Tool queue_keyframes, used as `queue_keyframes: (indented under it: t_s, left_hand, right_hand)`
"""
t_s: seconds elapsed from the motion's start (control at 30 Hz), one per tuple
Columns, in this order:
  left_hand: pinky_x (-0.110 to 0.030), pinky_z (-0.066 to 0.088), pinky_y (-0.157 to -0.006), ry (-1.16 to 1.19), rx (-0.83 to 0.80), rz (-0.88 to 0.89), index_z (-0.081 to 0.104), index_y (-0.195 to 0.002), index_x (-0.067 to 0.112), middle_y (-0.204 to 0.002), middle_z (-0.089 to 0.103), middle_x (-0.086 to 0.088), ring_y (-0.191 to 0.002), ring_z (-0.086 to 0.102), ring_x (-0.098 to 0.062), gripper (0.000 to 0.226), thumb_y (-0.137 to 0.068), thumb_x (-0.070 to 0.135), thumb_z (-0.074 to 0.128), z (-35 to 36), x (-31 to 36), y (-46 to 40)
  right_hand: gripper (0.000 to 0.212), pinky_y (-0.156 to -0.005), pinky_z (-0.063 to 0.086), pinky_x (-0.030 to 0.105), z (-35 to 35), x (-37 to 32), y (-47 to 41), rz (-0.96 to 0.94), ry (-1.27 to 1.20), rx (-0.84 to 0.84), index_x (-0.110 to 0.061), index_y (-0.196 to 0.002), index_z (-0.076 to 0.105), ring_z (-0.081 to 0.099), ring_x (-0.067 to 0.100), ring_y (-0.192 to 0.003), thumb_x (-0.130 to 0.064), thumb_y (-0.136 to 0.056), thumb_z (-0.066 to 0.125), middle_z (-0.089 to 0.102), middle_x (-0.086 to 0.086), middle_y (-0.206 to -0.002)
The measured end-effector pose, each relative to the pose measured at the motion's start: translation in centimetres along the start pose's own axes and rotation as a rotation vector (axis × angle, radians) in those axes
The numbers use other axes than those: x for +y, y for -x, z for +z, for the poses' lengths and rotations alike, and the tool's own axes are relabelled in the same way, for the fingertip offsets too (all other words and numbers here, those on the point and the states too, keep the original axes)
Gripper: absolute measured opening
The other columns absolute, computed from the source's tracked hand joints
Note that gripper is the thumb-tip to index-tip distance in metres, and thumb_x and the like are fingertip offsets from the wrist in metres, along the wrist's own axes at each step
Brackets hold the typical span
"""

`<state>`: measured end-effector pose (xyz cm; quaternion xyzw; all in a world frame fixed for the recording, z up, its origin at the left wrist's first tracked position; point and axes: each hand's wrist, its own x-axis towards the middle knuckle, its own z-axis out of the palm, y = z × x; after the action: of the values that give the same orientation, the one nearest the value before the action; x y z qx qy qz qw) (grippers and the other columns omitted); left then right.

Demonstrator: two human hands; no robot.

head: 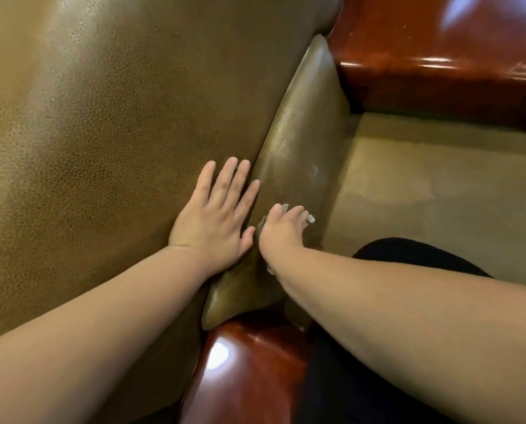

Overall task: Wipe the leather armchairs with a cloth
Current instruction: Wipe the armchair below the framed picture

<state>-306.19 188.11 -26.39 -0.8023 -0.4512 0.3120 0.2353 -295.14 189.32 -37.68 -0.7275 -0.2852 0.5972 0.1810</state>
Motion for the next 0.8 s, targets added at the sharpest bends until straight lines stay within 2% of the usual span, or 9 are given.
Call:
queue_keyframes:
  t_s: [0.07, 0.23, 0.3, 0.37, 0.43, 0.5, 0.67, 0.73, 0.8]
  left_hand:
    - [-0.065, -0.016, -0.125, 0.012, -0.001, -0.005, 0.004, -0.169, 0.011, -0.173, -0.013, -0.027, -0.16, -0.014, -0.046, 0.083, -0.101, 0.059, 0.01, 0.2, 0.1, 0.0]
    - [-0.065, -0.022, -0.123, 0.028, -0.002, 0.027, 0.006, -0.169, 0.009, -0.176, -0.003, -0.019, -0.159, -0.015, -0.048, 0.083, -0.102, 0.055, 0.019, 0.6, 0.4, 0.0]
    - [-0.065, -0.021, -0.123, 0.025, -0.002, 0.046, 0.007, -0.169, 0.007, -0.176, 0.002, -0.018, -0.158, -0.016, -0.049, 0.083, -0.102, 0.055, 0.019, 0.9, 0.7, -0.2]
    - [-0.065, -0.02, -0.124, -0.001, 0.004, 0.054, 0.007, -0.168, 0.004, -0.176, 0.004, -0.019, -0.157, -0.016, -0.05, 0.084, -0.102, 0.056, 0.015, 1.3, 1.2, -0.6]
    - [-0.065, -0.019, -0.124, -0.025, 0.007, 0.044, 0.006, -0.167, 0.002, -0.175, 0.004, -0.022, -0.158, -0.016, -0.05, 0.085, -0.101, 0.056, 0.01, 1.7, 1.6, -1.0]
    - [-0.065, -0.018, -0.124, -0.003, 0.005, 0.042, 0.006, -0.166, 0.0, -0.174, 0.004, -0.025, -0.158, -0.015, -0.051, 0.086, -0.101, 0.056, 0.008, 1.8, 1.6, -1.2]
    - [-0.064, -0.017, -0.125, 0.034, -0.001, 0.029, -0.001, -0.164, -0.006, -0.172, -0.003, -0.031, -0.158, -0.013, -0.051, 0.088, -0.103, 0.056, 0.016, 1.4, 2.0, -1.5]
    - [-0.064, -0.016, -0.126, 0.056, 0.01, 0.017, 0.0, -0.164, -0.007, -0.172, -0.002, -0.032, -0.159, -0.013, -0.051, 0.089, -0.103, 0.055, 0.018, 1.8, 2.4, -1.5]
    - [-0.063, -0.013, -0.127, 0.076, 0.045, 0.0, 0.007, -0.164, -0.008, -0.172, 0.005, -0.032, -0.16, -0.008, -0.05, 0.088, -0.103, 0.054, 0.021, 2.2, 2.5, -1.5]
  right_hand:
    - [0.073, -0.129, 0.006, 0.048, 1.8, 1.2, 1.3, 0.081, -0.039, -0.011, -0.01, -0.165, -0.003, 0.002, 0.028, -0.16, -0.048, -0.109, 0.025, -0.005, 0.011, -0.174]
    - [0.072, -0.125, 0.003, 0.056, 1.7, 2.0, -0.4, 0.465, 0.002, -0.058, -0.011, -0.165, -0.003, 0.01, 0.042, -0.157, -0.053, -0.11, 0.017, 0.006, 0.022, -0.171]
    - [0.065, -0.127, 0.012, 0.055, 1.2, 0.8, -1.2, 0.419, -0.013, -0.06, -0.006, -0.165, 0.009, 0.018, 0.042, -0.155, -0.043, -0.111, 0.018, 0.016, 0.024, -0.169]
    - [0.065, -0.129, 0.011, 0.047, 0.6, -0.3, -2.4, 0.278, -0.092, 0.093, -0.002, -0.163, 0.017, 0.016, 0.035, -0.157, -0.041, -0.112, 0.019, 0.016, 0.019, -0.171]
    - [0.067, -0.127, 0.0, 0.038, 0.2, -1.4, -3.3, 0.047, -0.101, 0.15, -0.005, -0.165, 0.007, 0.0, 0.027, -0.161, -0.043, -0.111, 0.018, 0.002, 0.013, -0.174]
    - [0.07, -0.127, -0.002, 0.037, 0.2, -1.2, -3.4, 0.014, -0.055, 0.123, -0.007, -0.165, 0.001, -0.003, 0.025, -0.161, -0.047, -0.11, 0.016, -0.003, 0.011, -0.174]
    - [0.074, -0.126, 0.013, 0.049, 0.0, -1.2, -3.6, 0.578, -0.183, 0.027, 0.005, -0.161, 0.014, 0.022, 0.04, -0.154, -0.05, -0.112, 0.017, 0.021, 0.026, -0.167]
    - [0.071, -0.129, 0.009, 0.043, 0.2, -1.6, -3.6, 0.435, -0.226, 0.111, 0.003, -0.161, 0.02, 0.02, 0.036, -0.156, -0.048, -0.111, 0.019, 0.023, 0.022, -0.168]
    - [0.07, -0.124, -0.006, 0.03, 0.6, -2.1, -3.3, 0.054, -0.217, 0.156, -0.003, -0.164, 0.013, 0.004, 0.026, -0.16, -0.047, -0.11, 0.018, 0.009, 0.015, -0.173]
